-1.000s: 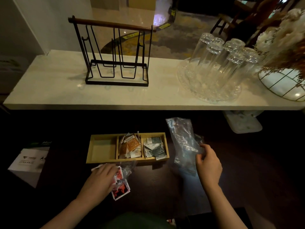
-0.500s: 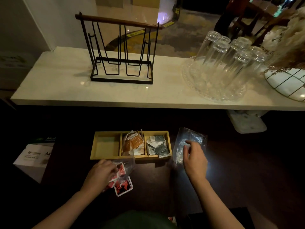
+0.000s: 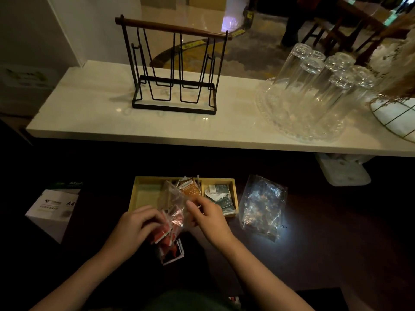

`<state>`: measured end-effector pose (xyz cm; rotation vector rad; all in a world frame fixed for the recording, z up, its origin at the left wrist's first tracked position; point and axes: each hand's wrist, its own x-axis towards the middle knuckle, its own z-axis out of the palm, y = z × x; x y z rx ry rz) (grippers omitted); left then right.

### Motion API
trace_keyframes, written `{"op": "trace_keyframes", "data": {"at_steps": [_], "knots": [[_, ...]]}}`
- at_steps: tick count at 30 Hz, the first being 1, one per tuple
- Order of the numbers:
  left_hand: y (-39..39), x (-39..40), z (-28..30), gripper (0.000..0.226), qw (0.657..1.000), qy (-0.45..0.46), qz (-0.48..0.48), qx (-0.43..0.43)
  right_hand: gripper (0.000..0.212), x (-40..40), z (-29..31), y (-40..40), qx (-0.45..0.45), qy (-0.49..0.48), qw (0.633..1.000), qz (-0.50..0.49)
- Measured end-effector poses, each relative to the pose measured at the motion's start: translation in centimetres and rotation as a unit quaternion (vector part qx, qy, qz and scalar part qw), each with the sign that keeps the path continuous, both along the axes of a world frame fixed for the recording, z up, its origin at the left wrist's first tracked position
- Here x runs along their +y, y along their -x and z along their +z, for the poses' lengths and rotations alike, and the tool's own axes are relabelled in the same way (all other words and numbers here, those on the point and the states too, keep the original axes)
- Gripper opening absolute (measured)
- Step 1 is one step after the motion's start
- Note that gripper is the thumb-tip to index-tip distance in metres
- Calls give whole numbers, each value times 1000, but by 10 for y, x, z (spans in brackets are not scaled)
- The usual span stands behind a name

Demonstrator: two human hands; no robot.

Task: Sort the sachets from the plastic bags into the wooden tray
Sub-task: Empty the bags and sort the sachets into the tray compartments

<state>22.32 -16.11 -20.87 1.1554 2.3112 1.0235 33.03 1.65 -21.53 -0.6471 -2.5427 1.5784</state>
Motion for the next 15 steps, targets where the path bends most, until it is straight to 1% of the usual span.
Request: {"op": "trace_keyframes", "data": {"at_steps": [3, 4, 5, 9, 10, 13, 15], "knots": [[-5, 1, 2, 33, 1000, 1, -5, -2, 19, 1, 5, 0, 6, -162, 987, 5], [-7, 1, 0, 36, 1000, 6, -8, -2, 22, 1, 7, -1, 7, -193, 981, 6], [-7, 0, -3, 38, 1000, 15, -10, -1, 23, 1, 11, -1, 5, -204, 979, 16], [-7, -6, -13, 32, 997, 68, -28, 22, 20, -1, 23, -2, -17, -207, 969, 132], [-9, -7, -14, 34, 996, 81, -36, 25, 19, -1, 24, -3, -21, -199, 968, 148], [-12, -8, -18, 44, 993, 102, -41, 33, 14, -2, 26, -1, -53, -125, 978, 158], [-12, -9, -22, 43, 992, 120, -31, 40, 7, -4, 26, 2, -72, -68, 986, 133]]}}
